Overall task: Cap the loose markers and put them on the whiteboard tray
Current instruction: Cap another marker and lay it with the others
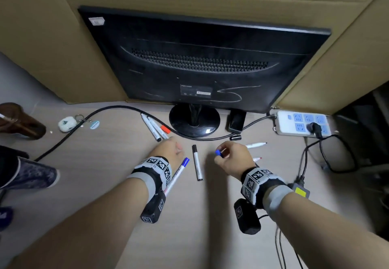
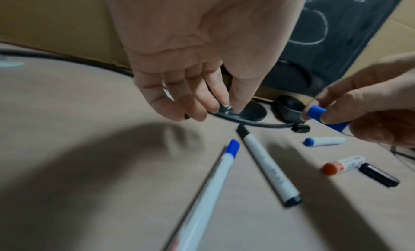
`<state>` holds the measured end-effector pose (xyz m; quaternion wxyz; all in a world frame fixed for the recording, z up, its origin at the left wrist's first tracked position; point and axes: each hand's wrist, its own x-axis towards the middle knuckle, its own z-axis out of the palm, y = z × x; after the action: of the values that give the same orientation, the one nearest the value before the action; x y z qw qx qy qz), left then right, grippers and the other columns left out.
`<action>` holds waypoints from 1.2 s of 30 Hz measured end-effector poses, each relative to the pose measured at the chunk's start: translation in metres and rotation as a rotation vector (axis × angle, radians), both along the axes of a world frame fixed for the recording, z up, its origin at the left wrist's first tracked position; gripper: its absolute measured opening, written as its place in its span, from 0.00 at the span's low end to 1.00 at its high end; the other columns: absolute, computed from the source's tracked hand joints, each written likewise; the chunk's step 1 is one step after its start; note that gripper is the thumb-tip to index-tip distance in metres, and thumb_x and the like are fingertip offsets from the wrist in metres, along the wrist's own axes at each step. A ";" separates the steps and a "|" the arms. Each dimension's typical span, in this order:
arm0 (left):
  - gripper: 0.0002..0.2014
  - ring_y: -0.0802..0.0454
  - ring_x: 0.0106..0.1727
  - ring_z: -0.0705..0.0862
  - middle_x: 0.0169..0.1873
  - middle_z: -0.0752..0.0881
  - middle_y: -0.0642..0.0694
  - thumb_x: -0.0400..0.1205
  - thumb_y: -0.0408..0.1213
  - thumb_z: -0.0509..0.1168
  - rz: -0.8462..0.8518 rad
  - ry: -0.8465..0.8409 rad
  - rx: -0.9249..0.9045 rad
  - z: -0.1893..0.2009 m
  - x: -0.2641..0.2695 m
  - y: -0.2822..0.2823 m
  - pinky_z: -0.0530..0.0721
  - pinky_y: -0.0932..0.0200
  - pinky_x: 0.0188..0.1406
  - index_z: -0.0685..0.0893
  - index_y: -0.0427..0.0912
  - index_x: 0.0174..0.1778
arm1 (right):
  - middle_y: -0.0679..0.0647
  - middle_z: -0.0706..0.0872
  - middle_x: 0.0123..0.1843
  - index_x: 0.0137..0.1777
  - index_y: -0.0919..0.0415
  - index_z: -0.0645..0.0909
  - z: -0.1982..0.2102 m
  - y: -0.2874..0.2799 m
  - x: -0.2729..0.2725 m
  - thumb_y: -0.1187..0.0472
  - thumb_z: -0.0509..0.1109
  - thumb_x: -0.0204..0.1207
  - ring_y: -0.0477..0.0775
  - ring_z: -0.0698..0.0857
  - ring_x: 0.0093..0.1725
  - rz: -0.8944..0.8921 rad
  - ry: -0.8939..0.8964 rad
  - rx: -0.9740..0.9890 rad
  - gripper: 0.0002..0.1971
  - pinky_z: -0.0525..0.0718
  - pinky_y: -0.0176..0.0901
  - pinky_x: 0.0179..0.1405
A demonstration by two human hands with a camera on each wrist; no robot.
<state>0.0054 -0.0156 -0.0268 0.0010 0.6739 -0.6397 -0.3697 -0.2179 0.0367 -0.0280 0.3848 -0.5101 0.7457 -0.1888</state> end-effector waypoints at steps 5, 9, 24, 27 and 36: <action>0.07 0.49 0.54 0.86 0.52 0.85 0.53 0.81 0.41 0.65 -0.133 -0.007 -0.043 0.009 -0.062 -0.010 0.86 0.52 0.59 0.84 0.53 0.52 | 0.49 0.89 0.37 0.45 0.55 0.84 0.009 0.012 -0.056 0.60 0.77 0.70 0.51 0.86 0.35 -0.123 0.081 -0.009 0.06 0.77 0.31 0.31; 0.10 0.51 0.54 0.87 0.51 0.88 0.54 0.79 0.40 0.66 -0.208 0.027 -0.036 -0.002 -0.114 -0.013 0.85 0.56 0.56 0.86 0.54 0.54 | 0.50 0.88 0.37 0.45 0.56 0.84 0.005 0.025 -0.098 0.58 0.78 0.69 0.52 0.84 0.36 -0.206 0.141 -0.021 0.07 0.75 0.33 0.32; 0.05 0.48 0.55 0.86 0.53 0.85 0.52 0.81 0.42 0.71 -0.380 -0.203 -0.040 -0.040 -0.201 -0.017 0.85 0.53 0.51 0.82 0.57 0.48 | 0.51 0.88 0.45 0.58 0.51 0.86 -0.021 0.042 -0.181 0.60 0.72 0.79 0.43 0.83 0.35 -0.266 0.106 -0.054 0.09 0.79 0.37 0.44; 0.04 0.47 0.54 0.86 0.51 0.85 0.51 0.82 0.43 0.71 -0.365 -0.216 -0.030 -0.035 -0.198 -0.016 0.83 0.54 0.48 0.82 0.56 0.48 | 0.51 0.89 0.44 0.55 0.51 0.88 -0.019 0.039 -0.186 0.62 0.73 0.76 0.49 0.85 0.37 -0.250 0.098 -0.042 0.10 0.82 0.38 0.44; 0.10 0.50 0.52 0.84 0.49 0.82 0.54 0.80 0.36 0.73 -0.333 -0.073 -0.042 0.009 -0.160 -0.012 0.84 0.52 0.57 0.82 0.57 0.45 | 0.47 0.92 0.44 0.42 0.49 0.86 0.009 0.033 -0.183 0.69 0.77 0.72 0.51 0.91 0.43 -0.112 0.031 -0.046 0.11 0.89 0.40 0.48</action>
<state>-0.1547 -0.0271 -0.0181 -0.0693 0.5712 -0.7498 -0.3265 -0.4014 0.0696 -0.0188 0.3500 -0.4790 0.7746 -0.2193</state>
